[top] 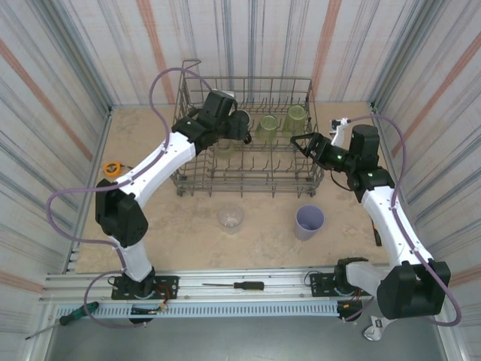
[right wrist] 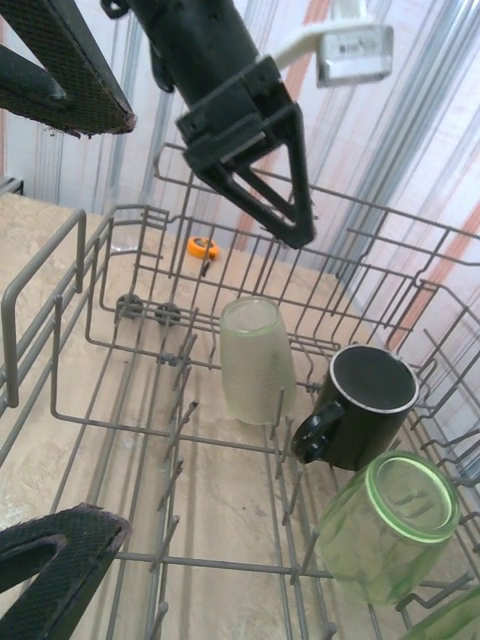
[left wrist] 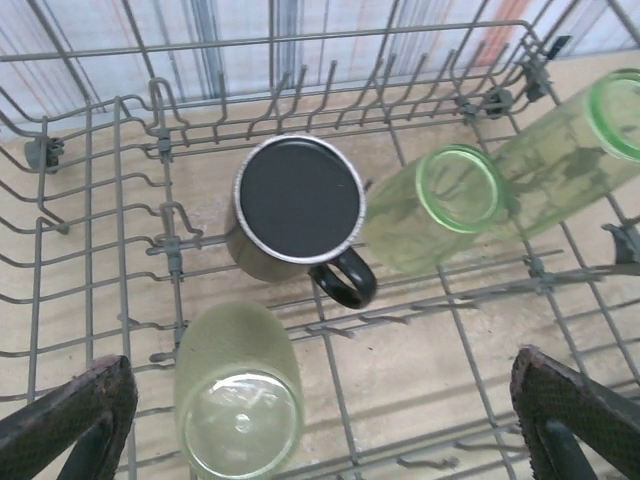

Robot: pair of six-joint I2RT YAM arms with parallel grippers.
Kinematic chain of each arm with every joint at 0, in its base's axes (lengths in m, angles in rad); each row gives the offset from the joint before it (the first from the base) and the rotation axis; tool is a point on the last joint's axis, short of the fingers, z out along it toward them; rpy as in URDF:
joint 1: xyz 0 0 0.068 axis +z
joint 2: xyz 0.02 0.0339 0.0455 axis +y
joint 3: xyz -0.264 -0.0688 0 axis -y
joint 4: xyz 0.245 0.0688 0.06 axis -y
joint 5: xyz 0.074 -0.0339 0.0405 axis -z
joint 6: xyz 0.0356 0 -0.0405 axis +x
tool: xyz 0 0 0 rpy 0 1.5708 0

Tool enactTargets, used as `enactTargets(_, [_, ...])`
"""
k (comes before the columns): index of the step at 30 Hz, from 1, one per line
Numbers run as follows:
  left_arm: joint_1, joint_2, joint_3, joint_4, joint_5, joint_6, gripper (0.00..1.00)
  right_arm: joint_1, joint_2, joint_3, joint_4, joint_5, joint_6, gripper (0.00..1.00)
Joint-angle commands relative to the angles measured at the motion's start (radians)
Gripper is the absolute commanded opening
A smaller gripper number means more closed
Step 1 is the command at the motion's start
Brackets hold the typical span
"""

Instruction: Load the cups into the dish rack

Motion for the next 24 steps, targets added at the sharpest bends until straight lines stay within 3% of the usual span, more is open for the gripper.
enactTargets(1, [-0.036, -0.059, 0.001, -0.043, -0.049, 0.014, 0.99, -0.012, -0.028, 0.006, -0.040, 0.012, 0.000, 0.99])
enactTargets(18, [-0.258, -0.149, -0.024, -0.083, -0.050, -0.067, 0.99, -0.047, -0.048, 0.006, -0.120, 0.058, -0.027, 0.99])
enactTargets(24, [-0.335, -0.175, -0.109, -0.032, -0.102, -0.075, 0.99, -0.055, -0.053, 0.011, -0.134, 0.081, -0.028, 0.99])
